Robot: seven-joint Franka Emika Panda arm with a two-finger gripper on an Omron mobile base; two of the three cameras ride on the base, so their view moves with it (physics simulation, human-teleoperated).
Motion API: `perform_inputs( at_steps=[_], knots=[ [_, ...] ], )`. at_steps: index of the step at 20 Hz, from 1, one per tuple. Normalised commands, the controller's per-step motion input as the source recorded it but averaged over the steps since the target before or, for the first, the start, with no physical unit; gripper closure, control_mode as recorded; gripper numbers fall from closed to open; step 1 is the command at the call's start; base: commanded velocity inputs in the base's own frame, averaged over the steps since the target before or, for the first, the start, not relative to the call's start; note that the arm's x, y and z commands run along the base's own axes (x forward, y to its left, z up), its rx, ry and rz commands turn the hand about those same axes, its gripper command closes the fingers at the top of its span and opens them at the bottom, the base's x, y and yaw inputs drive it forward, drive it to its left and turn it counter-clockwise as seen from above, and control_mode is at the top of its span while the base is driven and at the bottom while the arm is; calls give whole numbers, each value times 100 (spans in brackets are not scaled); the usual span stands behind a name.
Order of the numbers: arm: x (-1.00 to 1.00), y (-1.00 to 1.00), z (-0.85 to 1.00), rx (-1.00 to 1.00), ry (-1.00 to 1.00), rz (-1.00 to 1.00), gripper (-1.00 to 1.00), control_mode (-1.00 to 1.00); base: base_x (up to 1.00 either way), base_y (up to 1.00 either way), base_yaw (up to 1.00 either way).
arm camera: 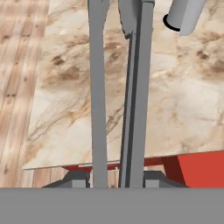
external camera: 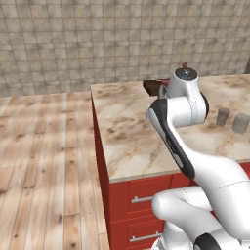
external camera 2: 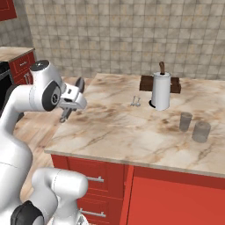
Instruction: Take the tongs from the drawer on the right and place them on the dining counter next to the tray containing the kebab skewer.
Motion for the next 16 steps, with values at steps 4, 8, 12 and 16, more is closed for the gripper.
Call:
perform_inputs(
  at_steps=[4, 8, 12, 16],
  knots=[
    [-19, 0, 19, 0, -9, 0, 100, -100, 0, 0, 0],
    [-13, 0, 10, 0, -9, 1, 100, -100, 0, 0, 0],
    [-1, 0, 3, 0, -2, 3, 100, -100, 0, 0, 0],
    [-7, 0, 6, 0, 0, 2, 100, -100, 0, 0, 0]
  ],
)
